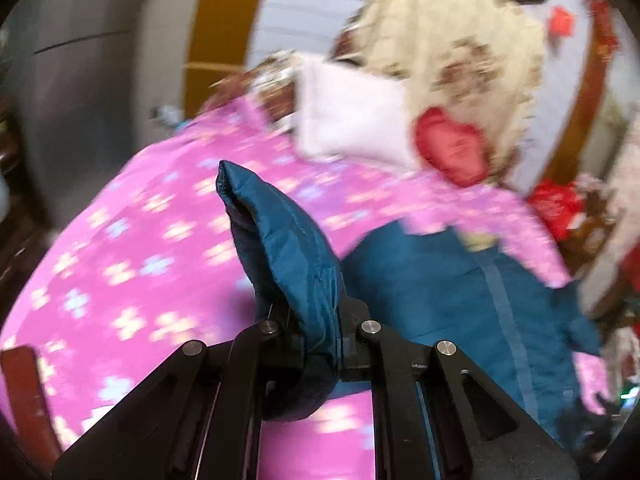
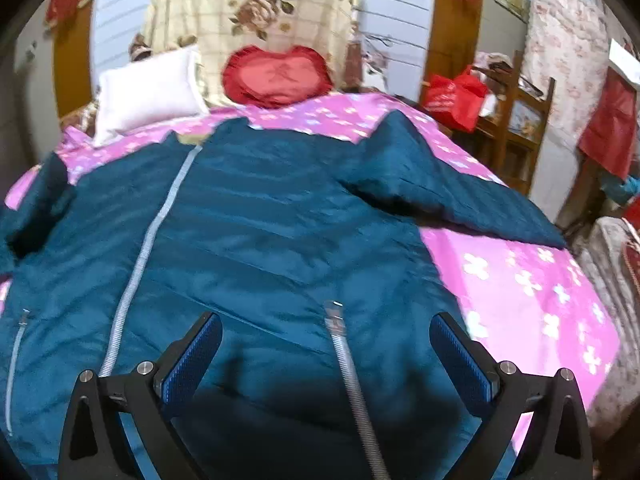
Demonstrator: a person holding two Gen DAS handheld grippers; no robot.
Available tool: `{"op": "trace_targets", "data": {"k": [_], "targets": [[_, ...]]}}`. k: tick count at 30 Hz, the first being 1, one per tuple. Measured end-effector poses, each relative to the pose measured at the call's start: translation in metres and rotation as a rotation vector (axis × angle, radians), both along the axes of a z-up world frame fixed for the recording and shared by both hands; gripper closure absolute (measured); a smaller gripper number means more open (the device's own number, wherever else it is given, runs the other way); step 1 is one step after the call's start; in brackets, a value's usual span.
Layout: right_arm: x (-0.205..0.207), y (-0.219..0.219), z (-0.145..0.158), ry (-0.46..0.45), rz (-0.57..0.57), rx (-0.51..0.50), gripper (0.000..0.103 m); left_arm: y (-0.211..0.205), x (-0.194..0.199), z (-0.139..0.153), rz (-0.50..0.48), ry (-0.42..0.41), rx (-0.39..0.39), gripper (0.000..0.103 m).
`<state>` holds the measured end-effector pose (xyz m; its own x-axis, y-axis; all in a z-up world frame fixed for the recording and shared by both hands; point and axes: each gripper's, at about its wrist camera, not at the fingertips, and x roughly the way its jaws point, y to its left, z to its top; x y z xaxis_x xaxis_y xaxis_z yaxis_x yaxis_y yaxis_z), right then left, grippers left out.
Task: Fold large clothes
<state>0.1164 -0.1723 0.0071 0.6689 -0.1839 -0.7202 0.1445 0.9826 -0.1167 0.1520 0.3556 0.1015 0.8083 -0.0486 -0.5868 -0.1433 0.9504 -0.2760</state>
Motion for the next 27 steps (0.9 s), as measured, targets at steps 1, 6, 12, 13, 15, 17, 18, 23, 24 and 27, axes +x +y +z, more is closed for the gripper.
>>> {"op": "trace_targets", "data": {"k": [1, 6, 12, 13, 15, 17, 18, 23, 24, 27], "targets": [[0.0, -0.005, -0.001, 0.009, -0.014, 0.003, 0.0, -0.014, -0.001, 0.01, -0.029, -0.022, -0.011, 0.094], [-0.004, -0.023, -0.002, 0.042, -0.049, 0.016, 0.0, -0.104, 0.028, 0.066, -0.223, -0.123, -0.123, 0.095], [-0.008, -0.035, -0.001, 0.045, -0.068, 0.019, 0.0, -0.23, 0.071, 0.115, -0.461, -0.194, -0.17, 0.095], [-0.009, -0.038, -0.001, 0.044, -0.071, 0.012, 0.0, -0.252, 0.081, 0.118, -0.492, -0.195, -0.172, 0.095], [-0.011, -0.048, 0.0, 0.045, -0.086, 0.022, 0.0, -0.287, 0.097, 0.118, -0.547, -0.182, -0.197, 0.095], [-0.015, -0.06, 0.001, 0.044, -0.109, 0.056, 0.0, -0.321, 0.11, 0.114, -0.602, -0.175, -0.18, 0.094], [-0.017, -0.065, 0.001, 0.043, -0.115, 0.074, 0.0, -0.332, 0.111, 0.114, -0.616, -0.176, -0.171, 0.094], [-0.019, -0.078, 0.0, 0.053, -0.12, 0.114, 0.0, -0.315, 0.119, 0.067, -0.551, -0.089, -0.108, 0.092], [-0.019, -0.078, 0.0, 0.049, -0.121, 0.12, 0.0, -0.306, 0.12, 0.056, -0.526, -0.064, -0.103, 0.09], [-0.019, -0.072, 0.003, 0.034, -0.1, 0.14, 0.0, -0.259, 0.114, 0.021, -0.403, -0.008, -0.122, 0.07]]}}
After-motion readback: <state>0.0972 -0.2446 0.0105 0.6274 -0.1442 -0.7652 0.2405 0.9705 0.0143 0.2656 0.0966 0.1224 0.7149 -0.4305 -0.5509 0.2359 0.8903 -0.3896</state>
